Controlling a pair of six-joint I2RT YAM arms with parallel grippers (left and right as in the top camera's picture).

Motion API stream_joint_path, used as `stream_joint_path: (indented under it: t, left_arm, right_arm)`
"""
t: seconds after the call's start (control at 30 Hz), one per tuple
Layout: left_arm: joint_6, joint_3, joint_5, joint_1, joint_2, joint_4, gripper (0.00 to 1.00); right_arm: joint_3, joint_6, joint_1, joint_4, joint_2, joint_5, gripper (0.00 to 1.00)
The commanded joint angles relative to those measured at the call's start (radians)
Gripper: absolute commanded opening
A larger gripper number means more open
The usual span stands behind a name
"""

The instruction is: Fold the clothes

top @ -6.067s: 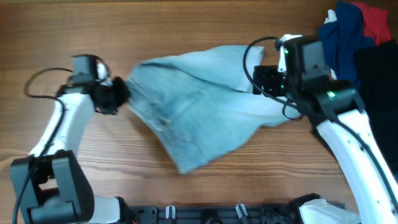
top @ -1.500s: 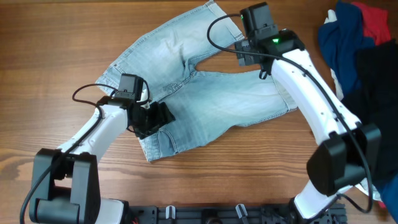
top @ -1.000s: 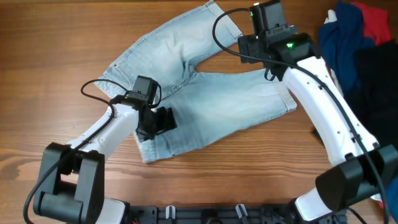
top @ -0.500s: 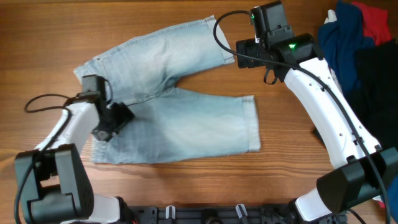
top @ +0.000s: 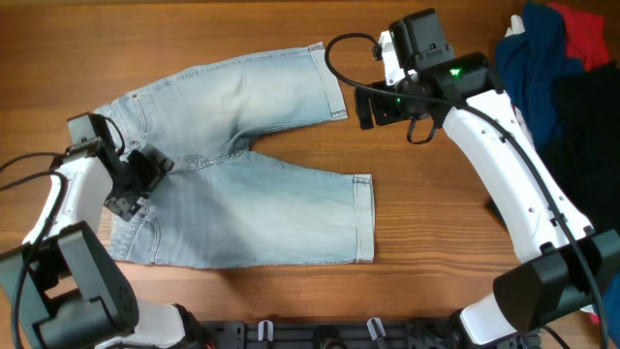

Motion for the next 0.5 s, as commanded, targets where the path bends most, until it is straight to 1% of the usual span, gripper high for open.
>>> stream_joint_path:
  t: [0.0, 0.03, 0.1, 0.17, 0.3, 0.4, 0.47]
  left_arm:
    - [0.026, 0.037, 0.047, -0.009, -0.111, -0.016, 1.0]
    - [0.017, 0.037, 0.031, -0.008, -0.154, -0.058, 1.0]
    - [-0.005, 0.037, 0.004, -0.008, -0.194, -0.114, 1.0]
    - [-0.019, 0.037, 0.006, -0.008, -0.23, -0.182, 1.0]
    - [-0.069, 0.037, 0.001, -0.008, -0.282, -0.32, 1.0]
    - [-0.102, 0.035, -0.005, -0.008, -0.302, -0.385, 1.0]
    - [-0.16, 0.035, -0.034, -0.008, -0.311, -0.427, 1.0]
  right_arm:
    - [0.001, -0.038, -0.003, -0.022, -0.017, -0.063, 1.0]
    - [-0.011, -0.048, -0.002, -0.059, -0.017, -0.116, 1.0]
    - [-0.037, -0.043, -0.002, -0.1, -0.017, -0.154, 1.0]
    - [-0.085, 0.002, -0.002, -0.122, -0.018, -0.159, 1.0]
    - [-0.18, 0.09, 0.005, -0.116, -0.018, -0.159, 1.0]
    - [-0.249, 0.113, 0.034, -0.098, -0.02, -0.16, 1.0]
    - [-0.29, 0.121, 0.072, -0.081, -0.027, -0.163, 1.0]
